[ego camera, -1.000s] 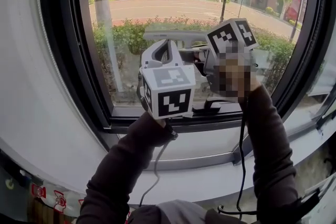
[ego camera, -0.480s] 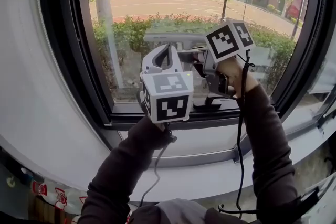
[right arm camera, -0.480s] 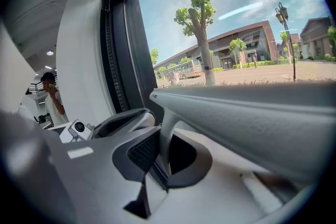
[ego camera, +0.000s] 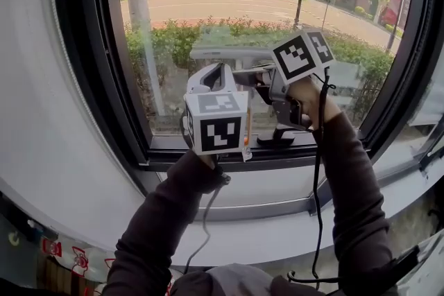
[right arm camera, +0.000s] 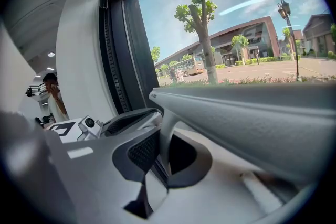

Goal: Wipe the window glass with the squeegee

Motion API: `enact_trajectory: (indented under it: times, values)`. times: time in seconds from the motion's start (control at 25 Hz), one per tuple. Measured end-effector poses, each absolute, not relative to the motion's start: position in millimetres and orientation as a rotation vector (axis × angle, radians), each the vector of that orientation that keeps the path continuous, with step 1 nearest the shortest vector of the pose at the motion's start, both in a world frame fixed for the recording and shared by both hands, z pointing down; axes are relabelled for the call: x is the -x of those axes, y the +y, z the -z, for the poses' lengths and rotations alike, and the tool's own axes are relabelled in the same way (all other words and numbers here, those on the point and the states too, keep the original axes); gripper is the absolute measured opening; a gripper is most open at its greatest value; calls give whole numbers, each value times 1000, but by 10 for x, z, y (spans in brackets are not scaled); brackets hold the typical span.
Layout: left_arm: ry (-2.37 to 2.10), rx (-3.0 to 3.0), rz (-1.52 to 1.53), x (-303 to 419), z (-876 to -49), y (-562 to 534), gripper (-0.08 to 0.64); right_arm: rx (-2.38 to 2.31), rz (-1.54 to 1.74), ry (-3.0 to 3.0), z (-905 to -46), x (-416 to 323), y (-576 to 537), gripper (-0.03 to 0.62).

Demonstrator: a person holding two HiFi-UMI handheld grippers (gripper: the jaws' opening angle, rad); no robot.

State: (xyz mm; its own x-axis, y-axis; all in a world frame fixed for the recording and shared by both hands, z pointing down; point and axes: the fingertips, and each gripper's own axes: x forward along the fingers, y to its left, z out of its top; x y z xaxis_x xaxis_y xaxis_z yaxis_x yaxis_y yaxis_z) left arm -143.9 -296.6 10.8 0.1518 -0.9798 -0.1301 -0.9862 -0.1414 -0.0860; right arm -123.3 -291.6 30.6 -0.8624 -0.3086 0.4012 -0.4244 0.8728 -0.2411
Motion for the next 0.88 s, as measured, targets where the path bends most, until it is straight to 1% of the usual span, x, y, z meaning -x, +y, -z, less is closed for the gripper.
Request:
enact_trajectory:
  times: [0.2,0.88]
  values:
    - [1928,2242,-50,1440,-67,-2975,-2,-530,-484,-2687,-353,1245,-2939,28]
    - [1953,2269,25,1453,-393,-3057,-2,-489,-570,-2673,-650,1262,-3020,31]
